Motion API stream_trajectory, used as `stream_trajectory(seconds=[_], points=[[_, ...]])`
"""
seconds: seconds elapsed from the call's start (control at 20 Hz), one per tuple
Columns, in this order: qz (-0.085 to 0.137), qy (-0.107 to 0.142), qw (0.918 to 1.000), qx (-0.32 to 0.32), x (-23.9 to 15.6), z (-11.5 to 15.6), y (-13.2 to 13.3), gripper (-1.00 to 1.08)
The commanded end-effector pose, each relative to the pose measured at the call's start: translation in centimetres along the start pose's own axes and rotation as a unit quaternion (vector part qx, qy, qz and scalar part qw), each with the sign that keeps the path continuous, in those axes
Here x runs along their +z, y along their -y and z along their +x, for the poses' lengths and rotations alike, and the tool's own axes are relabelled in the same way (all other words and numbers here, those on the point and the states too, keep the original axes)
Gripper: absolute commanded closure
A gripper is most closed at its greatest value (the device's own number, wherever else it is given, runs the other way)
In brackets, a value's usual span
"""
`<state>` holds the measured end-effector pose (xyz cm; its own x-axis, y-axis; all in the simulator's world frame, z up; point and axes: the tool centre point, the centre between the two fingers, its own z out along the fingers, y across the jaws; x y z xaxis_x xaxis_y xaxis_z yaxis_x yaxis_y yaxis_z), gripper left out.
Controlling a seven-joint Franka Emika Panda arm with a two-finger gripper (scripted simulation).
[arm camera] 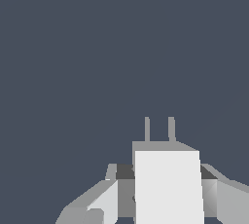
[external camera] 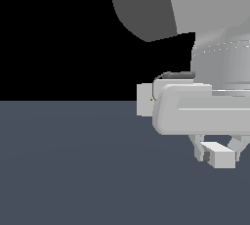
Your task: Plug the charger into the wall socket.
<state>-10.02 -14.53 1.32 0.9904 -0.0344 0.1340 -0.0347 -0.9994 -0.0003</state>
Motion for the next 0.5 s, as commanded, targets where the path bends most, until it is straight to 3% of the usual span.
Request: stream_trajectory(seconds=[0.0, 0.45], points=[[0.000, 0.000, 1.0000, 0.001, -0.3, 0.4, 0.3, 1.08], [-0.002, -0.001, 0.9999, 0.016, -2.8, 4.5, 3.0, 1.08]])
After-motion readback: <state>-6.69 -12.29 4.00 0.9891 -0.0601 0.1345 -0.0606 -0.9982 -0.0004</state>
